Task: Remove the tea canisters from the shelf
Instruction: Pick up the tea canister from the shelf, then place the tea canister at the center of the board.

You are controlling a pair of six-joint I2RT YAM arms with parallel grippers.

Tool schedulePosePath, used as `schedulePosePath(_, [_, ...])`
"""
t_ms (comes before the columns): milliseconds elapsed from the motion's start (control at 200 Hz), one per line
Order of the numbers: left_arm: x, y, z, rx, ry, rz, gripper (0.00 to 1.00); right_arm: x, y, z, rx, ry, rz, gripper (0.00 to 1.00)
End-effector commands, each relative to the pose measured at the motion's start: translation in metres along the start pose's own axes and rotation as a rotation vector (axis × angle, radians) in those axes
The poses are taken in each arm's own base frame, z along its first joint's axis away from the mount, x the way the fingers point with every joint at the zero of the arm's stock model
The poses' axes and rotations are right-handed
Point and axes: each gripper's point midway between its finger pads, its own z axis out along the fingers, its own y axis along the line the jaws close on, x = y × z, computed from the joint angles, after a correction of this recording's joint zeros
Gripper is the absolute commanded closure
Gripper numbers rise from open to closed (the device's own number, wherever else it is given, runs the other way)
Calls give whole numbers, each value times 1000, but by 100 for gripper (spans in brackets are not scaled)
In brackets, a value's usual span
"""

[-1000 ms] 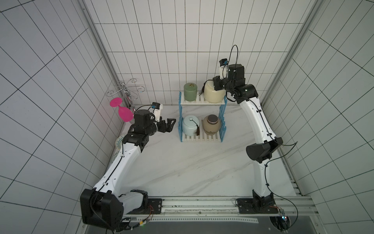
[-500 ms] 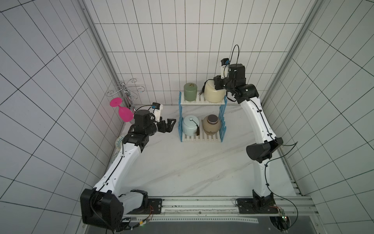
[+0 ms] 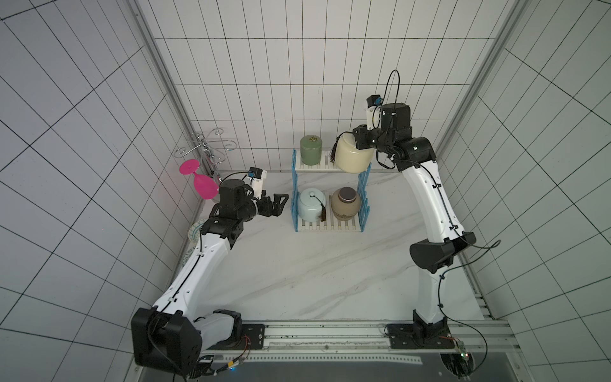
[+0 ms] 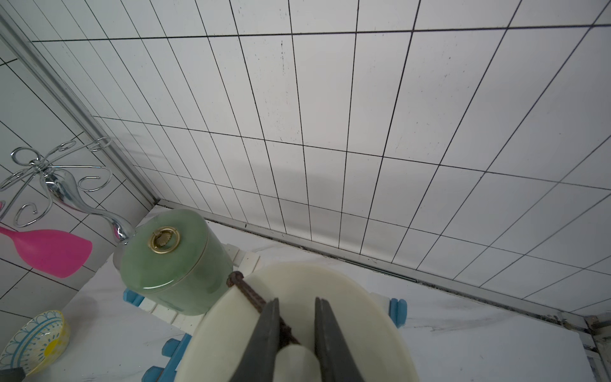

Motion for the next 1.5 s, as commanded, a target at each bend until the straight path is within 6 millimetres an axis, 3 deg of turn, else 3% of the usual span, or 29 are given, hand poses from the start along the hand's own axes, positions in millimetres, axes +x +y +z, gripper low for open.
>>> schedulePosePath(0, [-1, -1, -2, 11, -15, 2, 1, -53, 9, -51, -23, -191, 13, 100])
schedulePosePath(220, [2, -3, -1, 19, -10, 1, 1, -35, 4, -71, 3, -179, 32, 100])
schedulePosePath(545, [7, -1, 1, 17, 1, 2, 1, -8, -17, -129, 103, -208, 43, 100])
schedulePosePath(885, [13, -1, 4, 24, 16, -6, 1, 63, -71, -163, 373, -195, 27, 100])
schedulePosePath(1494, [14, 1, 8, 24, 23, -12, 1, 190, -136, -181, 591, -234, 203, 100])
